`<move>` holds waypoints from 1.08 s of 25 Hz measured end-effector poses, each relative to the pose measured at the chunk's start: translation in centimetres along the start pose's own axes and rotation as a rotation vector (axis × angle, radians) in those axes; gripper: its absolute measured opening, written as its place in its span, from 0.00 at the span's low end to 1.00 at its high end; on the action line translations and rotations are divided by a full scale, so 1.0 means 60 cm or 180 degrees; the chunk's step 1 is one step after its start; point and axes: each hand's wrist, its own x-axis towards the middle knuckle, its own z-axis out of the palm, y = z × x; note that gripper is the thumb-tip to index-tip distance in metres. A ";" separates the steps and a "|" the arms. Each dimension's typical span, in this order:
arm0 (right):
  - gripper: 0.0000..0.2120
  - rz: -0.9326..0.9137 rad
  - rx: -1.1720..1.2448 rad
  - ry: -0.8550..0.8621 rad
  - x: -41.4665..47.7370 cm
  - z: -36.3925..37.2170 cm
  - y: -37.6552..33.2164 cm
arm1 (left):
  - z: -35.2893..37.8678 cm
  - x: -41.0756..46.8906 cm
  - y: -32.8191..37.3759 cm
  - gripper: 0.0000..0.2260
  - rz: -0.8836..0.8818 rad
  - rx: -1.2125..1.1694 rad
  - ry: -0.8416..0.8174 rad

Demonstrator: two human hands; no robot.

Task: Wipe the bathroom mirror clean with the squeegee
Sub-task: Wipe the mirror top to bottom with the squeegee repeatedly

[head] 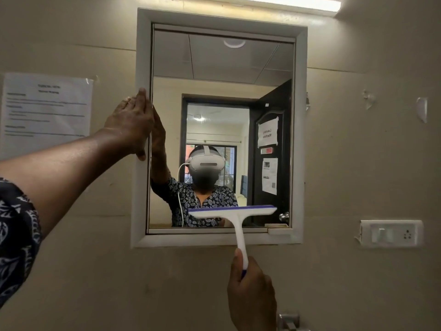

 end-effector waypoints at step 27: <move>0.23 -0.1184 0.0697 0.0508 0.247 -0.144 -0.431 | 0.009 0.000 -0.007 0.59 -0.0029 -0.0234 0.0166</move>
